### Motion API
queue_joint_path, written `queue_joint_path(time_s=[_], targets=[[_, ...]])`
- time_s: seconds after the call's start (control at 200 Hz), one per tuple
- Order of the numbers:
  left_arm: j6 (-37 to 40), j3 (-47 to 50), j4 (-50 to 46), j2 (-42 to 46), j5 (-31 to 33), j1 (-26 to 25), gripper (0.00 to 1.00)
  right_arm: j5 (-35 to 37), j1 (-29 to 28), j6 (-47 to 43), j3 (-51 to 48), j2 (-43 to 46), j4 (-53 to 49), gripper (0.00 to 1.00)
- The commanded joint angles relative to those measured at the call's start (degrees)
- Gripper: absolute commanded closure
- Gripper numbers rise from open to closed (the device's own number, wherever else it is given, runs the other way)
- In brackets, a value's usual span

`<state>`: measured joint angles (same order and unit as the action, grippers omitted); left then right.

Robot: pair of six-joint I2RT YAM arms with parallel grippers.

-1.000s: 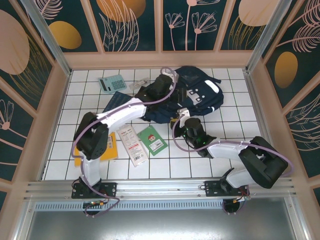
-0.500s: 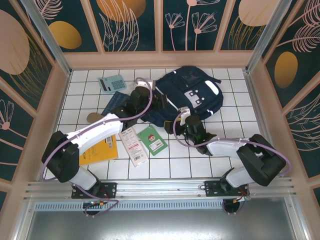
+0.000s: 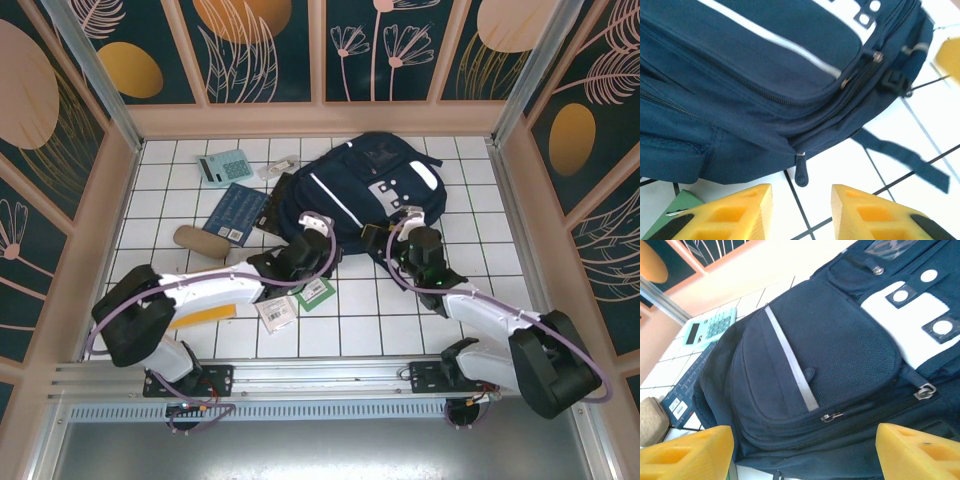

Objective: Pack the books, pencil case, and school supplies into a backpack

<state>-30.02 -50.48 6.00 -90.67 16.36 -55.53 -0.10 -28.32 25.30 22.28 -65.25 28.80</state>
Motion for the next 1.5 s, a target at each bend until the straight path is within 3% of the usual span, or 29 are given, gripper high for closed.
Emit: queue_joint_path(time_s=[0.0,0.445,0.911,0.996,1.146,1.246,1.496], targets=[[2.16,-1.99,1.32,-4.51,2.14,-0.74,0.65,-0.60,0.76,1.16,-1.43,2.21,-1.20,0.25],[1.72,-9.62,2.14,-16.86,1.32,-0.85,0.65,-0.54,1.10,1.81,-3.46,4.28,-1.30,0.25],[1.57,-15.38,-5.78,-23.88,8.82,-0.94,0.67,-0.72,1.25,2.04,-3.74,4.08,-0.51,0.25],[1.66,-15.76,-6.46,-24.53,9.89,-1.14,0.74,-0.86,1.25,2.12,-3.65,3.87,-0.35,0.25],[2.07,-16.58,-8.10,-25.11,11.93,-1.94,0.73,-0.83,1.33,2.21,-3.65,3.91,-0.41,0.24],[2.12,-16.69,-8.83,-24.86,12.43,-2.17,0.95,-0.93,1.29,2.43,-3.74,3.91,-0.24,0.25],[1.72,-15.45,-9.09,-21.29,12.28,-2.27,1.00,-1.45,1.26,3.23,-4.26,3.74,0.42,0.25]])
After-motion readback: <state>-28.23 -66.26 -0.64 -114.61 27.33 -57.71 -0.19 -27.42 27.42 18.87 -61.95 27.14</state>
